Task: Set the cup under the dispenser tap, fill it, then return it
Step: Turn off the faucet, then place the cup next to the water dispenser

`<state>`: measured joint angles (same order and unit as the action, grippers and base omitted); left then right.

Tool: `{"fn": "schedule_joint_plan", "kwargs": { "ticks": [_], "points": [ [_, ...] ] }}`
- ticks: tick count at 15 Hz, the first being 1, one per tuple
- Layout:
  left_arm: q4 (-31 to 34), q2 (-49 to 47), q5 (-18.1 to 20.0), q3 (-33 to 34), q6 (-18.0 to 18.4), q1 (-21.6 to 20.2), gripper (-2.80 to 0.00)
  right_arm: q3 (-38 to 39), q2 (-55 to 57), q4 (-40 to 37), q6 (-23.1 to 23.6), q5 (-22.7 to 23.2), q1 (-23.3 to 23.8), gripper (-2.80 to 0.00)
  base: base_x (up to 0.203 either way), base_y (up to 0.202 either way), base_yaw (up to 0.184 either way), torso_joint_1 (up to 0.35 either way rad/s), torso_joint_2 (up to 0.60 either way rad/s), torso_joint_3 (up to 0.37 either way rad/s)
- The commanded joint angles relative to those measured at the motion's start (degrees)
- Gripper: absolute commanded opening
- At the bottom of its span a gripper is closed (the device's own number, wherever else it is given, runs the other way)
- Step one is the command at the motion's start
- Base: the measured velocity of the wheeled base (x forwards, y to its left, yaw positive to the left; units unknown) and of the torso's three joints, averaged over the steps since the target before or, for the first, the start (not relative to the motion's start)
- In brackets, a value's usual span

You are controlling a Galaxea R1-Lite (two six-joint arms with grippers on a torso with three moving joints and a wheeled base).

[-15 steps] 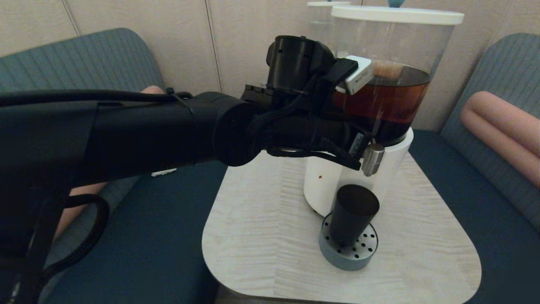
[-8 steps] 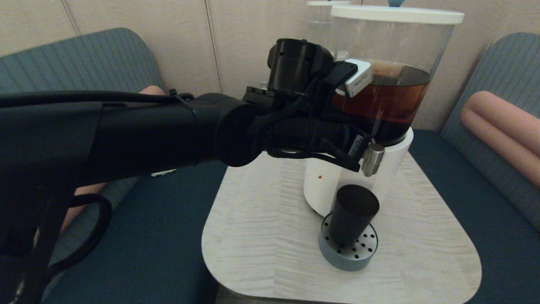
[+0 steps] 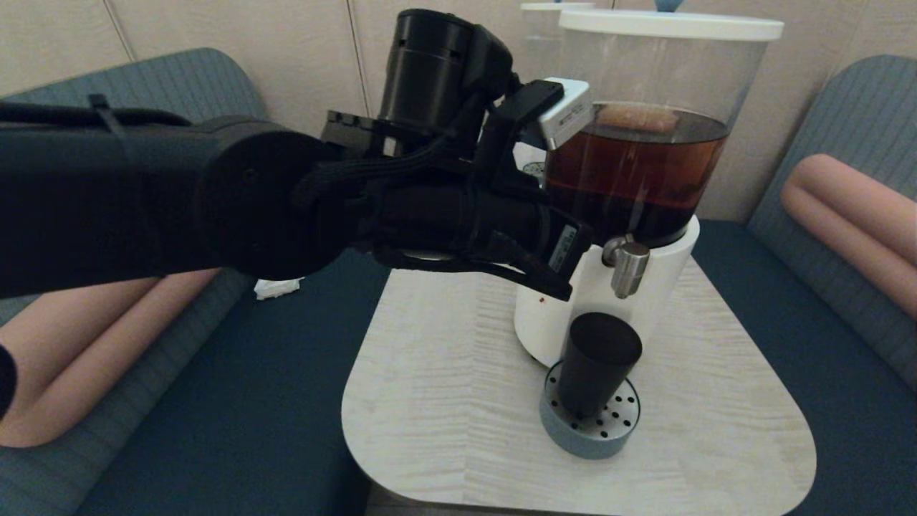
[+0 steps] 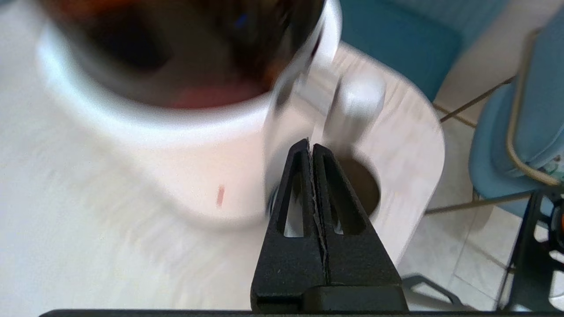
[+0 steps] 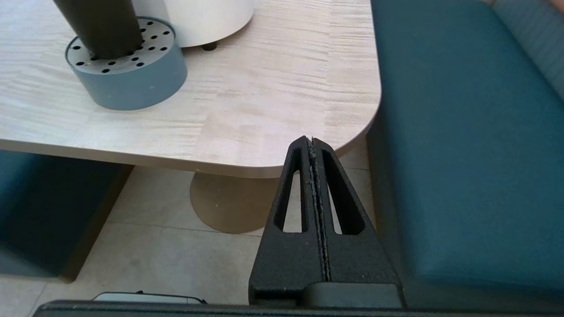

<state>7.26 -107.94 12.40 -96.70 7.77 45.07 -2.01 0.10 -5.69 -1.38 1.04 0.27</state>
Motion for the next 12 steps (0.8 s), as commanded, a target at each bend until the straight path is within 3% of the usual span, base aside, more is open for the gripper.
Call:
{"fn": "schedule_joint_plan", "kwargs": {
  "ticks": [1,4,7,12],
  "points": [
    [0.1,8.9,-2.2,7.4,-1.1,-0.6,-2.80,0.0,0.1,0.0,0.0,0.0,0.1,-2.80,0.000,0.000,0.000,0.000,0.00,0.000],
    [-0.4,19.5,-6.2,17.0,-5.7,-2.5,-2.80,0.0,0.1,0.0,0.0,0.0,0.1,-2.80,0.000,0.000,0.000,0.000,0.00,0.000],
    [-1.0,32.0,-7.2,25.9,-11.6,-5.9,-2.80,0.0,0.1,0.0,0.0,0.0,0.0,-2.80,0.000,0.000,0.000,0.000,0.00,0.000],
    [-9.4,50.5,-11.2,43.3,-15.2,-8.6,-2.80,0.0,0.1,0.0,0.0,0.0,0.1,-2.80,0.000,0.000,0.000,0.000,0.00,0.000]
  ]
}}
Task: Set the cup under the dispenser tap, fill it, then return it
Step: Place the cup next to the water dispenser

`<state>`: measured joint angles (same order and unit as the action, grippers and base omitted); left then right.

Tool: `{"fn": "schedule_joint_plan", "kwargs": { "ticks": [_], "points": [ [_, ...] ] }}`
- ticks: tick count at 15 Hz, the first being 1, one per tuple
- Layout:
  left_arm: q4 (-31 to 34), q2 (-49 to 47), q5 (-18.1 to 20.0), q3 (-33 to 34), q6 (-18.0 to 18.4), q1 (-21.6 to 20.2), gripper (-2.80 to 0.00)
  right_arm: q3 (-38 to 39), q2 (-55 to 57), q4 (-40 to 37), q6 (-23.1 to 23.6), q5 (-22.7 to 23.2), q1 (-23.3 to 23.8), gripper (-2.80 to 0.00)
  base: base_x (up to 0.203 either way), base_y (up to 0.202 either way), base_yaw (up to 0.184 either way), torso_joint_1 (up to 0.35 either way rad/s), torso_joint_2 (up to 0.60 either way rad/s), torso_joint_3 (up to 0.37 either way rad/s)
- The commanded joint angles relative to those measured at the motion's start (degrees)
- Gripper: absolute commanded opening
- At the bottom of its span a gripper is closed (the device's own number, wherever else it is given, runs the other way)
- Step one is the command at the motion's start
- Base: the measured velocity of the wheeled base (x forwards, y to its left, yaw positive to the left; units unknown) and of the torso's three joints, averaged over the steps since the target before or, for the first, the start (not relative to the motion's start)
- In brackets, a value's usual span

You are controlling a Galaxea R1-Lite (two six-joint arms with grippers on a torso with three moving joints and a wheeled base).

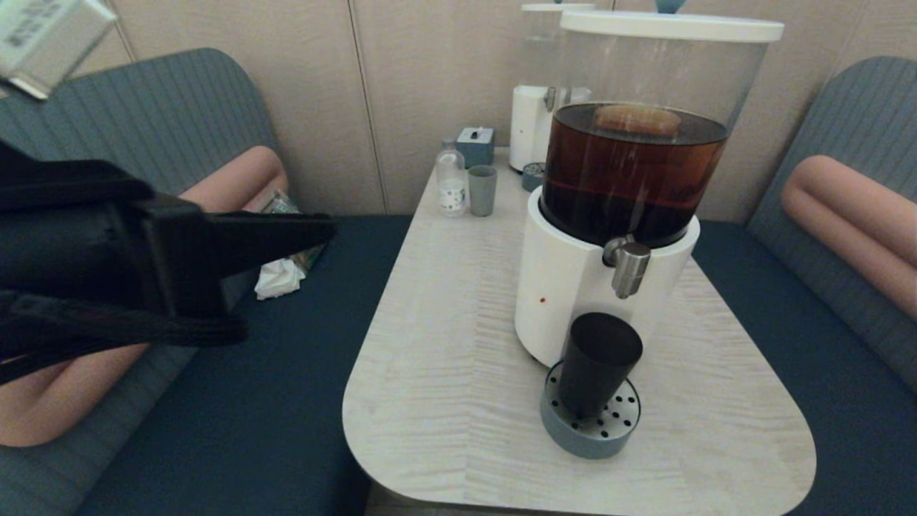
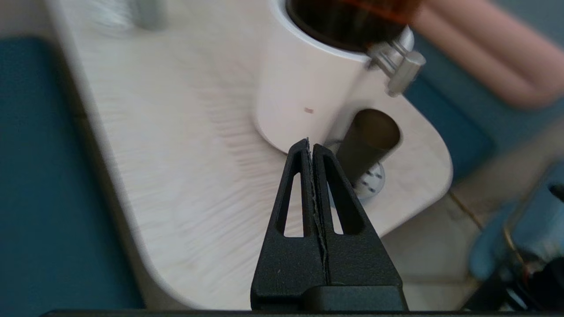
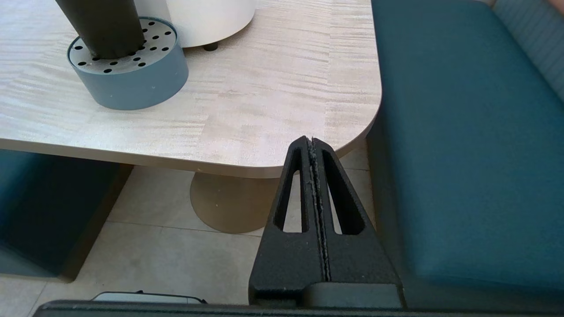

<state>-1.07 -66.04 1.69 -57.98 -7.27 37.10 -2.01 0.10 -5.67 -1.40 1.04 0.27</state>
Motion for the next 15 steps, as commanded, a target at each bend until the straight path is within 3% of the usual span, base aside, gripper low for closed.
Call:
{"fn": "schedule_joint_plan", "kwargs": {
  "ticks": [1,7,8,9,11,13,15],
  "points": [
    [-1.9,12.1,-1.0,7.4,-0.4,-1.2,-2.80,0.0,0.1,0.0,0.0,0.0,0.0,-2.80,0.000,0.000,0.000,0.000,0.00,0.000],
    [-2.5,26.9,-0.6,20.9,-5.3,-3.2,-2.80,0.0,0.1,0.0,0.0,0.0,0.0,-2.80,0.000,0.000,0.000,0.000,0.00,0.000],
    [-2.9,27.4,-0.5,22.4,-5.7,-3.2,-1.18,0.0,0.1,0.0,0.0,0.0,0.1,-2.80,0.000,0.000,0.000,0.000,0.00,0.000],
    [-3.0,27.9,-0.3,23.4,-6.3,-3.1,0.00,0.0,0.1,0.0,0.0,0.0,0.1,-2.80,0.000,0.000,0.000,0.000,0.00,0.000],
    [-3.7,28.3,1.7,25.1,-6.6,-2.9,0.00,0.0,0.1,0.0,0.0,0.0,0.0,-2.80,0.000,0.000,0.000,0.000,0.00,0.000],
    [-7.2,29.9,9.5,28.5,-6.7,-2.9,0.00,0.0,0.1,0.0,0.0,0.0,0.0,-2.80,0.000,0.000,0.000,0.000,0.00,0.000],
    [-13.1,28.2,13.1,31.4,-6.5,-2.6,0.00,0.0,0.1,0.0,0.0,0.0,0.0,-2.80,0.000,0.000,0.000,0.000,0.00,0.000]
  ]
}}
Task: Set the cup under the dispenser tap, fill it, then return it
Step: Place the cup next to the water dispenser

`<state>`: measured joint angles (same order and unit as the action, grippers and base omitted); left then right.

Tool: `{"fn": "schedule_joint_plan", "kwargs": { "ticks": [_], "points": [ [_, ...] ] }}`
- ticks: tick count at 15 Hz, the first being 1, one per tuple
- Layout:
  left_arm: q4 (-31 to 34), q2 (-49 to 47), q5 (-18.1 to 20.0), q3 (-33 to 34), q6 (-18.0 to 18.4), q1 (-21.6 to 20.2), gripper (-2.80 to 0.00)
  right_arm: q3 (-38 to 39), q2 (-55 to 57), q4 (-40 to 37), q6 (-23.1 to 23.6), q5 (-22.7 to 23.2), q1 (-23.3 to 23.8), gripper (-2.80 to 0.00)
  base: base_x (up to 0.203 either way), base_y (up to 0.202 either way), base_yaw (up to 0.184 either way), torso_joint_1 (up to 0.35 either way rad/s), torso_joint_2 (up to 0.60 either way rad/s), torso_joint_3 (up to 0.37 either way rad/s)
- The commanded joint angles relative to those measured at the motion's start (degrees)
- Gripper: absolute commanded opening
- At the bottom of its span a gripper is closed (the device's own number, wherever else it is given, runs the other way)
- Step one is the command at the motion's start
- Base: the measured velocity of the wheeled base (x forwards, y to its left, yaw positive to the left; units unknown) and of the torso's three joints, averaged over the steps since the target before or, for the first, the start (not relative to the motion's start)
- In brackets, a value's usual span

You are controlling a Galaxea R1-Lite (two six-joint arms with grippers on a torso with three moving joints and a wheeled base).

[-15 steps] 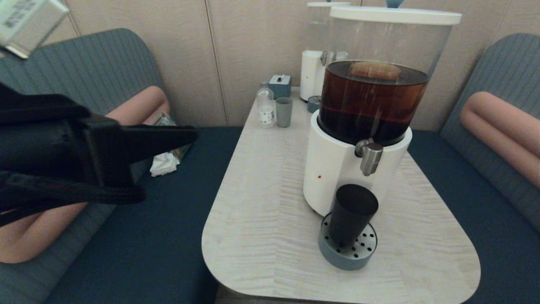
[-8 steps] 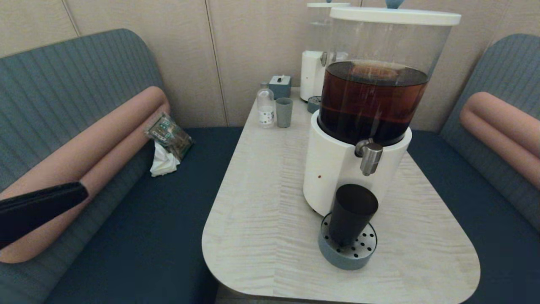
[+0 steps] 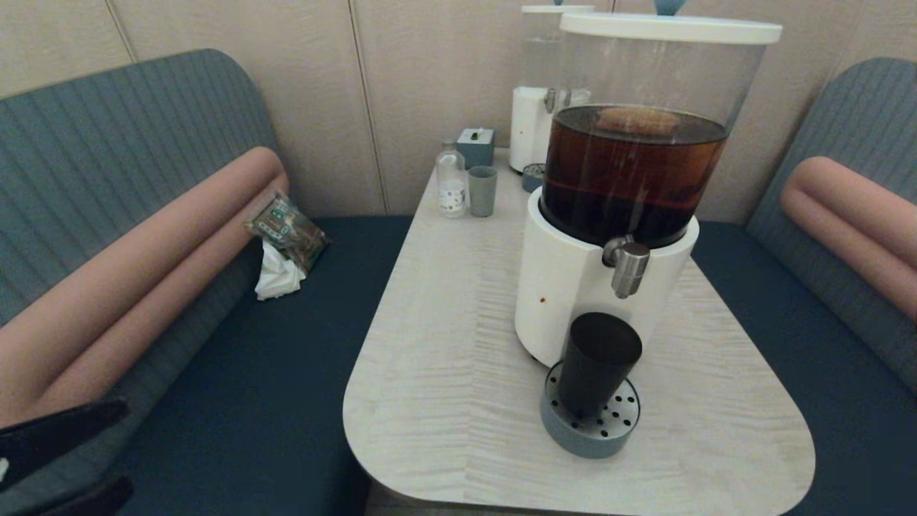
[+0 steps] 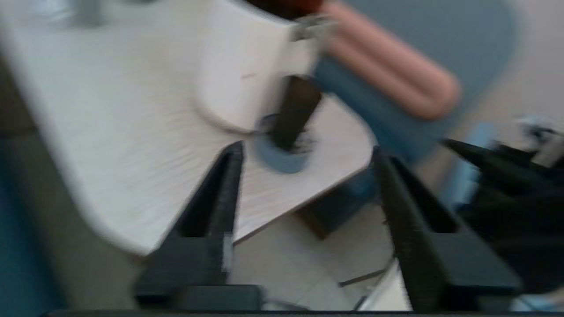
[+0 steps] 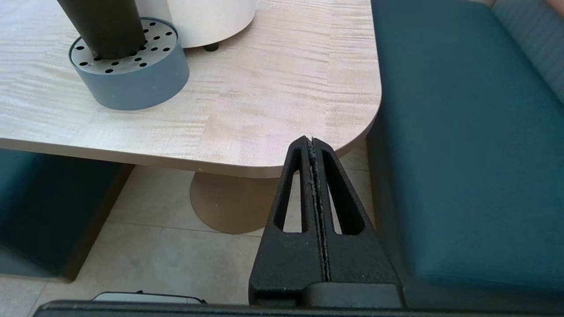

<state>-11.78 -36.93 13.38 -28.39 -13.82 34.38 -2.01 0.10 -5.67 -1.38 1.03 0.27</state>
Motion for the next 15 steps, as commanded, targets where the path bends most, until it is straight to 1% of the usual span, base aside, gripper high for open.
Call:
{"fn": "schedule_joint_plan", "kwargs": {
  "ticks": [1,3,4,6,8,9,11,13,15],
  "points": [
    [-5.4,-3.7,2.4,3.1,0.5,0.3,0.00,0.0,0.1,0.0,0.0,0.0,0.0,-2.80,0.000,0.000,0.000,0.000,0.00,0.000],
    [-13.3,-12.4,4.2,5.1,2.3,1.0,0.00,0.0,0.1,0.0,0.0,0.0,0.0,-2.80,0.000,0.000,0.000,0.000,0.00,0.000],
    [-18.3,-18.5,4.7,6.0,3.6,1.4,0.00,0.0,0.1,0.0,0.0,0.0,0.0,-2.80,0.000,0.000,0.000,0.000,0.00,0.000],
    [-29.8,-31.4,5.9,7.2,5.6,1.9,0.00,0.0,0.1,0.0,0.0,0.0,0.1,-2.80,0.000,0.000,0.000,0.000,0.00,0.000],
    [-41.6,-44.2,8.5,7.0,7.1,2.2,0.00,0.0,0.1,0.0,0.0,0.0,0.0,-2.80,0.000,0.000,0.000,0.000,0.00,0.000],
    [-45.8,-49.7,9.5,6.0,8.1,2.2,0.00,0.0,0.1,0.0,0.0,0.0,0.0,-2.80,0.000,0.000,0.000,0.000,0.00,0.000],
    [-51.8,-59.0,11.2,2.3,11.2,2.3,0.00,0.0,0.1,0.0,0.0,0.0,0.0,-2.80,0.000,0.000,0.000,0.000,0.00,0.000],
    [-55.0,-65.7,12.1,-1.3,13.6,2.2,0.00,0.0,0.1,0.0,0.0,0.0,0.0,-2.80,0.000,0.000,0.000,0.000,0.00,0.000],
    [-57.0,-71.3,12.3,-4.3,15.0,2.1,0.00,0.0,0.1,0.0,0.0,0.0,0.0,-2.80,0.000,0.000,0.000,0.000,0.00,0.000]
  ]
}}
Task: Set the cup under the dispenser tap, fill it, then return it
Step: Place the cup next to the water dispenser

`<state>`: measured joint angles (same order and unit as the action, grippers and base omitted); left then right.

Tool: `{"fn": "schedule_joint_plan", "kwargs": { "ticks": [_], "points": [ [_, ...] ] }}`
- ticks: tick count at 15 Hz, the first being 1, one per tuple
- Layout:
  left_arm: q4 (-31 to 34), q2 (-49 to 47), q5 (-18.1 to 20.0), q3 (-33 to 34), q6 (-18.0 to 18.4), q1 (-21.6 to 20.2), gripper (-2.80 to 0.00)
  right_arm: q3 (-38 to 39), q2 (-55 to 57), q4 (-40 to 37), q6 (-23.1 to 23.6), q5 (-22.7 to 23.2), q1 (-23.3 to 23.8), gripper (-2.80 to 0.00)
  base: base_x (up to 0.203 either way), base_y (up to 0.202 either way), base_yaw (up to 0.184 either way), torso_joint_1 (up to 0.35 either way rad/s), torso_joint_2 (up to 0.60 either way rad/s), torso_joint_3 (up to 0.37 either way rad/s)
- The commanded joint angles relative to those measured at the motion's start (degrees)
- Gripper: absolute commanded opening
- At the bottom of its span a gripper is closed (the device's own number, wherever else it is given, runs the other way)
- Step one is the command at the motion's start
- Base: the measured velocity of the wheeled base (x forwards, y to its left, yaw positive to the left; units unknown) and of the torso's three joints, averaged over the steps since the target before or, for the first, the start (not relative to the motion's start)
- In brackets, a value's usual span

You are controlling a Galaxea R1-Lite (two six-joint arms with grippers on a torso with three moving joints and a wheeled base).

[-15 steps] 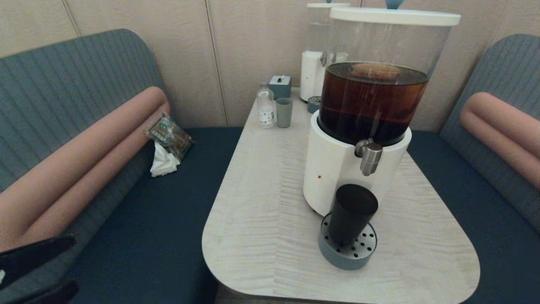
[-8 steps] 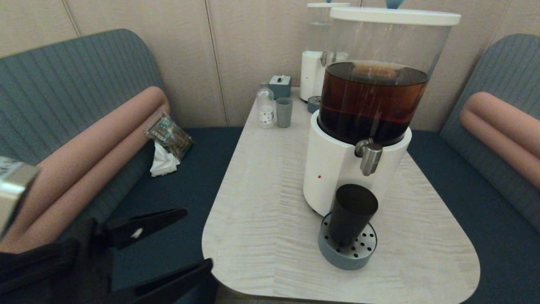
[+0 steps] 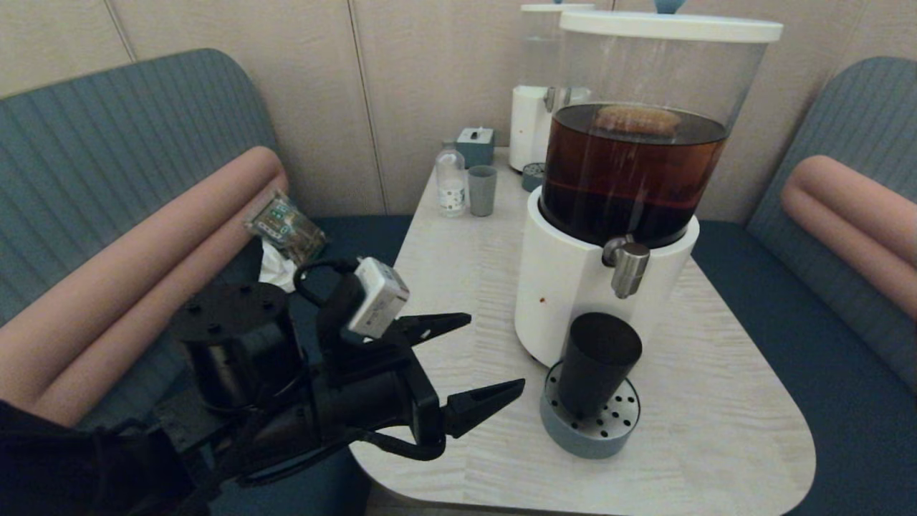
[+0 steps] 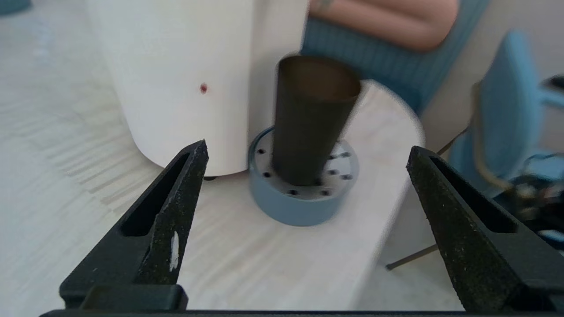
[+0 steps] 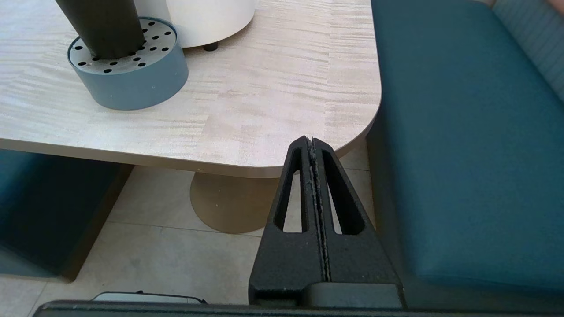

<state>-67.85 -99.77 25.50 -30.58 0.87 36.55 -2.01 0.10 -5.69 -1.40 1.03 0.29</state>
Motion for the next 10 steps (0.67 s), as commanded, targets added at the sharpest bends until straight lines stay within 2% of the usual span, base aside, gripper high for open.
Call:
{"fn": "schedule_joint_plan", "kwargs": {
  "ticks": [1,10],
  "points": [
    [-1.5,-10.8,0.3,-3.8,0.9,-0.1,0.00,0.0,0.1,0.0,0.0,0.0,0.0,-2.80,0.000,0.000,0.000,0.000,0.00,0.000],
    [-1.9,-20.7,0.2,-15.1,0.9,-0.2,0.00,0.0,0.1,0.0,0.0,0.0,0.0,-2.80,0.000,0.000,0.000,0.000,0.00,0.000]
  ]
}}
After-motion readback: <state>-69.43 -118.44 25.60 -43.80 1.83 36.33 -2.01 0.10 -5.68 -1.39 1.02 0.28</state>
